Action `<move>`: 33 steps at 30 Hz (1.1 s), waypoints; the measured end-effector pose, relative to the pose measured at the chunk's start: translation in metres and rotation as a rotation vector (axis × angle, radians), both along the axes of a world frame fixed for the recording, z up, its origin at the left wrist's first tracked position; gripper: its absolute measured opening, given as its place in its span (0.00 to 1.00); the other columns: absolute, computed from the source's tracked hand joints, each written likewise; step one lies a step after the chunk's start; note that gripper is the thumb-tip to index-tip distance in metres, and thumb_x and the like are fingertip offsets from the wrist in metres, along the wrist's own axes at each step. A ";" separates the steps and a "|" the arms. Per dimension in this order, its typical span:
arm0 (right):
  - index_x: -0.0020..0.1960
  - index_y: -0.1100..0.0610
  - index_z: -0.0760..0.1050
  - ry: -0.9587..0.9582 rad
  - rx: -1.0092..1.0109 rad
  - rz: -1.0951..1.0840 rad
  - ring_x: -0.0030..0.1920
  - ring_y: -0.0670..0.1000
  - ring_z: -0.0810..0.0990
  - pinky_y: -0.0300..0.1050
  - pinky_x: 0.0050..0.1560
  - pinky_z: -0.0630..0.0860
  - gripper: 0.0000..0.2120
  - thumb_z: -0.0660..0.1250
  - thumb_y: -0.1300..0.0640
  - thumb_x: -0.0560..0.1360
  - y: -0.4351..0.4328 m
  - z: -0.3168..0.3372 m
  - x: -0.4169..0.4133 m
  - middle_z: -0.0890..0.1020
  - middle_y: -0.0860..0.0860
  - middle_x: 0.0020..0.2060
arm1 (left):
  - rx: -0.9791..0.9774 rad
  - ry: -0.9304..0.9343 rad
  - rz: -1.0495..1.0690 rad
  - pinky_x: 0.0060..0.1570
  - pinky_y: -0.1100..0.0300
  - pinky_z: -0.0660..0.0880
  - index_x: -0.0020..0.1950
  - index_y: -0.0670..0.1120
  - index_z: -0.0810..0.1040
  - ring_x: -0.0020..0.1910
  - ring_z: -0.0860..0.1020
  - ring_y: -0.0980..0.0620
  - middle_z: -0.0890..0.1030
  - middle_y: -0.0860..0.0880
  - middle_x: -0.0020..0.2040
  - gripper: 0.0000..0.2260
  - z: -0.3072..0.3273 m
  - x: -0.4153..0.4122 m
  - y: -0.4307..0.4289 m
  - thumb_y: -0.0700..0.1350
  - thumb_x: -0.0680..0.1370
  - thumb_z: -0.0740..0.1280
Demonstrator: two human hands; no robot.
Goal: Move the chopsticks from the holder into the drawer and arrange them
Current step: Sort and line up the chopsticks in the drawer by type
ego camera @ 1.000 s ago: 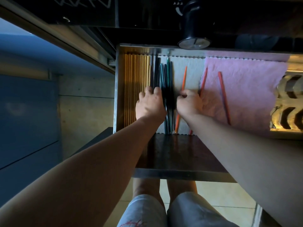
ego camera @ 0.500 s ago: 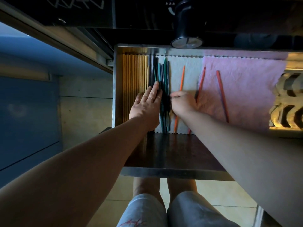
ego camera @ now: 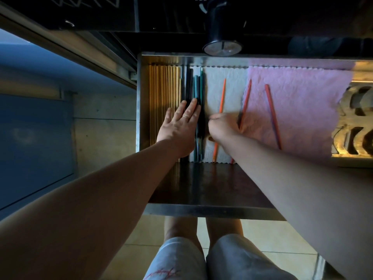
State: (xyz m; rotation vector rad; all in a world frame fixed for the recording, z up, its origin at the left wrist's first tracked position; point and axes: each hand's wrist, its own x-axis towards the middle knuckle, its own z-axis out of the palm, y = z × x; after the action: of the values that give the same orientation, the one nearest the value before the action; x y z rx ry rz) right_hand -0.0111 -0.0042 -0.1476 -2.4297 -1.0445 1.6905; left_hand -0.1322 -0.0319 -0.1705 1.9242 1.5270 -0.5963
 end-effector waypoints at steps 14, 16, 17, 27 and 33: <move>0.60 0.59 0.79 0.022 0.032 -0.052 0.59 0.56 0.79 0.46 0.61 0.76 0.16 0.60 0.64 0.75 -0.001 -0.009 0.010 0.81 0.57 0.59 | -0.014 0.022 -0.050 0.76 0.45 0.39 0.79 0.51 0.33 0.77 0.33 0.50 0.29 0.54 0.77 0.37 0.002 0.004 0.001 0.42 0.79 0.57; 0.59 0.59 0.80 0.014 0.046 -0.031 0.59 0.54 0.79 0.37 0.57 0.72 0.15 0.60 0.64 0.76 -0.002 -0.011 0.011 0.82 0.56 0.58 | -0.025 0.027 -0.095 0.75 0.45 0.38 0.79 0.51 0.34 0.77 0.33 0.50 0.29 0.53 0.77 0.37 0.001 0.002 -0.002 0.44 0.80 0.57; 0.59 0.59 0.80 0.008 0.051 -0.026 0.59 0.53 0.79 0.36 0.55 0.70 0.15 0.60 0.64 0.77 -0.002 -0.011 0.012 0.82 0.56 0.58 | -0.034 0.038 -0.116 0.75 0.45 0.38 0.79 0.51 0.34 0.77 0.33 0.49 0.29 0.53 0.77 0.37 0.000 0.002 -0.003 0.45 0.80 0.58; 0.61 0.57 0.79 -0.012 0.076 -0.009 0.63 0.53 0.77 0.37 0.61 0.68 0.15 0.63 0.62 0.76 0.000 -0.029 0.017 0.80 0.54 0.61 | -0.014 0.021 -0.155 0.76 0.46 0.40 0.79 0.50 0.34 0.77 0.33 0.50 0.28 0.50 0.76 0.35 -0.006 0.005 -0.003 0.44 0.81 0.57; 0.62 0.57 0.78 -0.031 0.142 0.037 0.64 0.53 0.76 0.32 0.56 0.64 0.15 0.61 0.61 0.78 0.000 -0.026 0.016 0.80 0.54 0.62 | 0.003 -0.028 -0.080 0.74 0.51 0.36 0.79 0.49 0.36 0.77 0.34 0.52 0.29 0.51 0.77 0.36 -0.001 0.006 0.002 0.41 0.80 0.57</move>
State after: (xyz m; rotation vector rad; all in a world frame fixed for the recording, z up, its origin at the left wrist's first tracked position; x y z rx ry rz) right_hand 0.0051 -0.0039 -0.1738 -2.3694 -1.1765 1.5360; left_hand -0.1263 -0.0297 -0.1718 1.9947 1.4400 -0.5991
